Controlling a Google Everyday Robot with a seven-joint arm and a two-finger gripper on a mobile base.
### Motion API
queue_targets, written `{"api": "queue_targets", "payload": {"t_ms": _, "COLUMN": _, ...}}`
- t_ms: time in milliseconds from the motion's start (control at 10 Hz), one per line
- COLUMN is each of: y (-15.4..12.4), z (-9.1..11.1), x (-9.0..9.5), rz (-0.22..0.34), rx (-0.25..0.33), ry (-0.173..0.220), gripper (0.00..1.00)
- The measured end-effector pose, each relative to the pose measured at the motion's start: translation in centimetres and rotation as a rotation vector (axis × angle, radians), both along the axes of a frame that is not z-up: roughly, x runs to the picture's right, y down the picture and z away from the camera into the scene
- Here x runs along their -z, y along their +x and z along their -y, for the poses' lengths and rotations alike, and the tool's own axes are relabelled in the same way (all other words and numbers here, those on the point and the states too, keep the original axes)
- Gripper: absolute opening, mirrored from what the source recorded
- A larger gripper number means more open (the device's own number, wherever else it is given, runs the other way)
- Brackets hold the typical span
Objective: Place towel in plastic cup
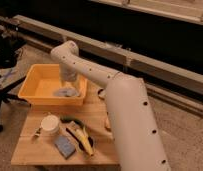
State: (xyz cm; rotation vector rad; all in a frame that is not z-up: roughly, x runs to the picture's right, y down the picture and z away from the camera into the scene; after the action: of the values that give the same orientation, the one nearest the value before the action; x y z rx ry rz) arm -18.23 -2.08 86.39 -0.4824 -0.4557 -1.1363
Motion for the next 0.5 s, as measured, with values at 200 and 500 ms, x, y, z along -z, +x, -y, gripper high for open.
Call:
{"api": "queue_targets", "payload": {"t_ms": 200, "y": -0.6, "z": -0.7, "x": -1.1, "rz": 0.010, "rx": 0.023, "ry": -0.016, "gripper": 0.65}}
{"api": "queue_targets", "payload": {"t_ms": 500, "y": -1.4, "z": -1.9, "x": -3.1, "rz": 0.032, "rx": 0.058, "ry": -0.045, "gripper": 0.65}}
